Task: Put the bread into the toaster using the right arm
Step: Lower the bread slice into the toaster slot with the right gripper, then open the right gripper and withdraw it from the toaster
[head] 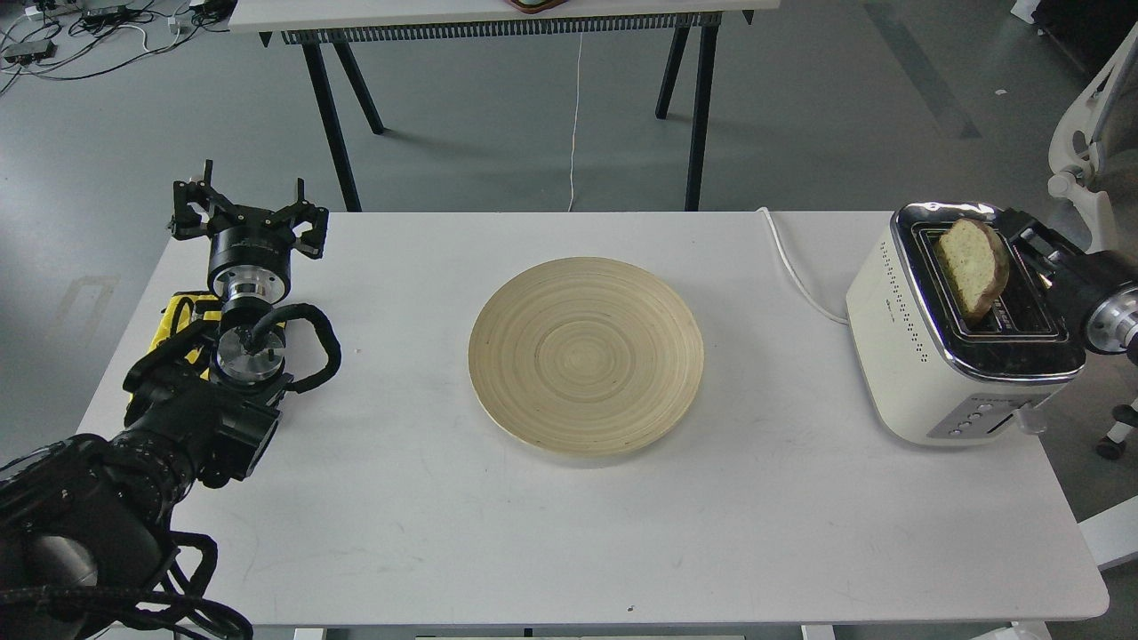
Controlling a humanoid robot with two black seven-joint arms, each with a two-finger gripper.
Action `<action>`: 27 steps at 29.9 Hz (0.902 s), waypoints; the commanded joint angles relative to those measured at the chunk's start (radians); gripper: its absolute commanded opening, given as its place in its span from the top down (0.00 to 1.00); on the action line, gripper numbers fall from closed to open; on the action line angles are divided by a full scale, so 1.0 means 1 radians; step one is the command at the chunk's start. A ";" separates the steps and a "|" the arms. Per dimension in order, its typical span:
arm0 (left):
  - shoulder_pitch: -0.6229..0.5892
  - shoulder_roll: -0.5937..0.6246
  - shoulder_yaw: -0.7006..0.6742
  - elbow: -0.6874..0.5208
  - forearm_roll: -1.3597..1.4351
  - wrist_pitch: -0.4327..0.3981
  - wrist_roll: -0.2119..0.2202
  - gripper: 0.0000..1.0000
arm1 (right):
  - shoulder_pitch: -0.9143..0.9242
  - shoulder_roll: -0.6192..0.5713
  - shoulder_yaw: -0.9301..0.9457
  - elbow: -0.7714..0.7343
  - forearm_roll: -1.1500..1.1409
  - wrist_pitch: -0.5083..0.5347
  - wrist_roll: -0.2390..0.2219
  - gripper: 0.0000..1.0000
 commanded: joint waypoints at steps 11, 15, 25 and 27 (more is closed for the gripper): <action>0.000 0.000 0.000 0.000 0.000 0.000 0.000 0.00 | 0.011 -0.120 0.220 0.161 0.148 0.197 -0.044 0.02; 0.000 0.000 0.000 0.000 0.000 0.000 0.000 0.00 | 0.009 -0.160 0.366 0.176 0.198 0.342 -0.081 0.02; 0.000 0.000 0.000 0.000 0.000 0.000 0.000 0.00 | 0.041 0.036 0.414 0.171 0.280 0.250 -0.080 0.02; 0.000 0.000 0.000 0.000 0.000 0.000 0.000 0.00 | 0.023 0.121 0.408 0.174 0.308 0.172 -0.070 0.02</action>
